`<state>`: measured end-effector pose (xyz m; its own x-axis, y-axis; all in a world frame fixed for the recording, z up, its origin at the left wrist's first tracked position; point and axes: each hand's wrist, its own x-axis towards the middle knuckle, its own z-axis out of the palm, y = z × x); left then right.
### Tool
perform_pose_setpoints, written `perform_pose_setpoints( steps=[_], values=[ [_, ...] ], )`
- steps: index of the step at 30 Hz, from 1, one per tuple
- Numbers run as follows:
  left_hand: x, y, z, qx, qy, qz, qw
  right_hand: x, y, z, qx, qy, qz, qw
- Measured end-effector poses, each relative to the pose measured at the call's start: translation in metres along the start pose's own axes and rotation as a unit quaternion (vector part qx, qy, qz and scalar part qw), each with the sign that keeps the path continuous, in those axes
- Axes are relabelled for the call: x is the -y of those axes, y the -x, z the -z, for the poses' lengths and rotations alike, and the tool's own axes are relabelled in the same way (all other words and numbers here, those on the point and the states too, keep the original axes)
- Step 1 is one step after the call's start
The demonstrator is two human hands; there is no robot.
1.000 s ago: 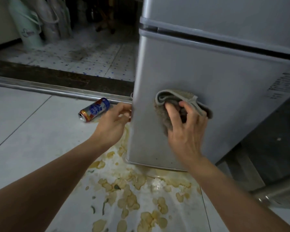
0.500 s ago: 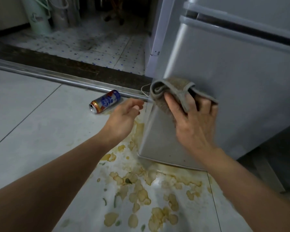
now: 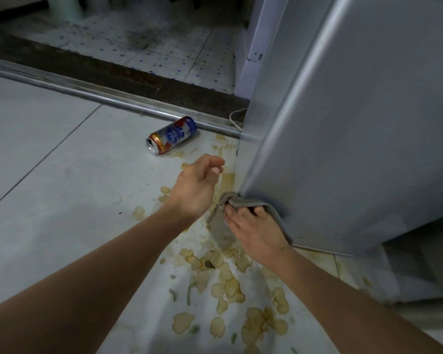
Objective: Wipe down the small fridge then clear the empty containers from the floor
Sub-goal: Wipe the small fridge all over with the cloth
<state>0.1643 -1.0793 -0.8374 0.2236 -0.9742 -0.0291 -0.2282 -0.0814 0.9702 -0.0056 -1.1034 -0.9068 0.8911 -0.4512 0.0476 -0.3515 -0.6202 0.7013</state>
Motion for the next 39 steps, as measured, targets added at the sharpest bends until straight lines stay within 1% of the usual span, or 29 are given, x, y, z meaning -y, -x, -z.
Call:
perform_pose_setpoints(
  steps=[2,3,4,5,7,8,10,11,12,13,14,16,17,18,20,21,23,25,27,29,30,31,33,34,35,37,39],
  values=[
    [0.0,0.0,-0.002,0.003,-0.001,-0.001,1.0,0.002,0.005,0.0,0.016,-0.008,0.01,1.0],
    [0.0,0.0,-0.003,0.005,-0.004,-0.003,1.0,-0.002,0.007,0.002,0.005,-0.014,-0.003,1.0],
    [0.0,0.0,-0.003,0.007,-0.006,-0.005,1.0,-0.009,0.01,0.005,-0.024,-0.026,-0.029,0.999],
    [0.001,0.0,-0.003,0.008,-0.009,-0.007,1.0,-0.02,0.013,0.009,-0.07,-0.035,-0.062,0.995],
    [0.003,-0.003,-0.005,0.009,-0.015,-0.006,1.0,-0.044,0.018,0.017,-0.18,-0.029,-0.131,0.975],
    [0.005,-0.004,-0.007,0.012,-0.018,0.001,1.0,-0.055,0.02,0.019,-0.214,-0.019,-0.16,0.963],
    [0.008,-0.005,-0.014,0.017,-0.024,0.017,0.999,-0.066,0.024,0.018,-0.261,-0.002,-0.203,0.944],
    [0.01,-0.005,-0.018,0.017,-0.03,0.022,0.999,-0.064,0.024,0.013,-0.271,0.003,-0.212,0.939],
    [0.012,-0.005,-0.022,0.016,-0.037,0.026,0.999,-0.057,0.024,0.008,-0.268,0.008,-0.206,0.941],
    [0.013,-0.005,-0.025,0.013,-0.044,0.028,0.999,-0.047,0.027,0.0,-0.248,0.012,-0.179,0.952],
    [0.014,-0.004,-0.027,0.01,-0.05,0.03,0.998,-0.036,0.031,-0.01,-0.212,0.013,-0.135,0.968],
    [0.015,-0.003,-0.031,0.003,-0.055,0.033,0.998,-0.017,0.042,-0.025,-0.11,-0.006,-0.028,0.993],
    [0.015,-0.002,-0.033,0.001,-0.056,0.032,0.998,-0.013,0.047,-0.027,-0.07,-0.017,0.002,0.997],
    [0.015,-0.002,-0.034,0.0,-0.059,0.031,0.998,-0.013,0.049,-0.028,-0.052,-0.028,0.014,0.998],
    [0.014,0.0,-0.038,0.001,-0.07,0.028,0.997,-0.019,0.052,-0.027,-0.055,-0.046,0.011,0.997],
    [0.012,0.001,-0.04,0.004,-0.075,0.022,0.997,-0.026,0.054,-0.024,-0.074,-0.047,-0.005,0.996],
    [0.007,0.002,-0.046,0.008,-0.08,0.011,0.997,-0.049,0.063,-0.017,-0.155,-0.025,-0.072,0.985],
    [0.002,0.002,-0.054,-0.004,-0.087,0.013,0.996,-0.075,0.078,-0.01,-0.235,0.001,-0.14,0.962],
    [-0.001,0.001,-0.06,-0.037,-0.115,0.016,0.993,-0.094,0.091,-0.009,-0.27,0.018,-0.195,0.943],
    [-0.002,0.002,-0.065,-0.06,-0.161,0.012,0.985,-0.094,0.099,-0.014,-0.264,0.009,-0.223,0.938],
    [-0.002,0.002,-0.066,-0.063,-0.181,0.008,0.981,-0.088,0.103,-0.02,-0.249,-0.003,-0.21,0.945],
    [-0.002,0.003,-0.067,-0.064,-0.199,0.007,0.978,-0.079,0.109,-0.029,-0.22,-0.014,-0.175,0.96],
    [-0.002,0.003,-0.068,-0.07,-0.224,0.008,0.972,-0.061,0.122,-0.044,-0.127,-0.035,-0.071,0.989],
    [-0.002,0.002,-0.069,-0.073,-0.234,0.006,0.97,-0.055,0.126,-0.047,-0.079,-0.049,-0.037,0.995],
    [-0.002,0.002,-0.069,-0.076,-0.24,0.004,0.968,-0.052,0.128,-0.048,-0.049,-0.061,-0.028,0.996],
    [0.0,0.001,-0.069,-0.079,-0.237,0.003,0.968,-0.054,0.131,-0.045,-0.033,-0.072,-0.039,0.996],
    [0.001,0.001,-0.069,-0.078,-0.231,0.001,0.97,-0.067,0.134,-0.038,-0.061,-0.073,-0.067,0.993]
  ],
)
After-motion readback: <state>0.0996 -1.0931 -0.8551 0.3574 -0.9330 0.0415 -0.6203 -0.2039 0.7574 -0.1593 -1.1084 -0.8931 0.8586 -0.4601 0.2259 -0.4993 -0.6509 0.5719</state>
